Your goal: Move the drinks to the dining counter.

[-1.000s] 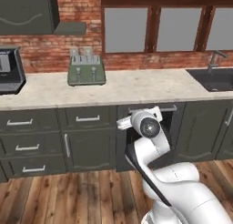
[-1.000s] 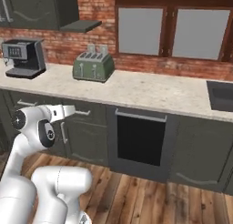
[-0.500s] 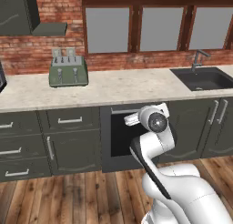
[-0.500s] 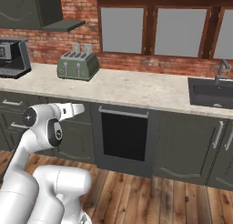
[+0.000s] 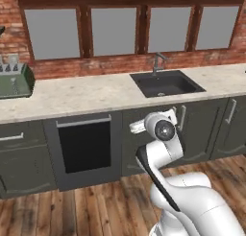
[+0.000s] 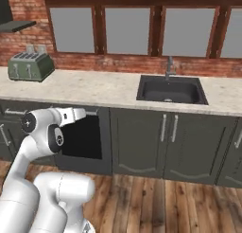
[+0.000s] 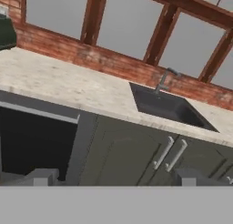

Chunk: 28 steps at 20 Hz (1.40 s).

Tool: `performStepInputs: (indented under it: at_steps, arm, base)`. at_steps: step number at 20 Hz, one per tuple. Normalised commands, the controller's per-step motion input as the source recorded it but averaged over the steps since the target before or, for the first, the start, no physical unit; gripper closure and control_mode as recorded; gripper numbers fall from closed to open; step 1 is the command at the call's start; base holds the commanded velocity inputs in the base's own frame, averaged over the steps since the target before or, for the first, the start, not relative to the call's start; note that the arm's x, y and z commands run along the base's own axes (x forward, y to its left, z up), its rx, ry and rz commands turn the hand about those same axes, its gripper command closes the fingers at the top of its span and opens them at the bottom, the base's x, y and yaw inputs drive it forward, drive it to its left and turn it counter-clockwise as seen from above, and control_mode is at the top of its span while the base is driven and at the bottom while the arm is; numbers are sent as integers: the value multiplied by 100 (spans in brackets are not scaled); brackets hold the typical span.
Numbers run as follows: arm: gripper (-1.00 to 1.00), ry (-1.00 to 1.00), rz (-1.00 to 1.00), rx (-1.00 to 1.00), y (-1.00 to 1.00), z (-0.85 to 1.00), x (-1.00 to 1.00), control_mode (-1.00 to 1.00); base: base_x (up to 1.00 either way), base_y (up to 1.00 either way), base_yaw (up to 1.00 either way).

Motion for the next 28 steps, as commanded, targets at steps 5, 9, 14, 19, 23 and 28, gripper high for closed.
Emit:
performStepInputs:
  at_steps: [5,9,14,19,23,28]
  arm:
    - [-100,0,0,0,0,0,0,100]
    - [-100,0,0,0,0,0,0,100]
    - [-100,0,0,0,0,0,0,100]
    - [-100,0,0,0,0,0,0,100]
    - [-100,0,0,0,0,0,0,100]
    - [-100,0,0,0,0,0,0,100]
  base:
    - [28,-100,-25]
    - [92,-100,-13]
    - [100,-100,-4]
    - [96,-100,-1]
    - [58,-100,-4]
    - [82,-70,-2]
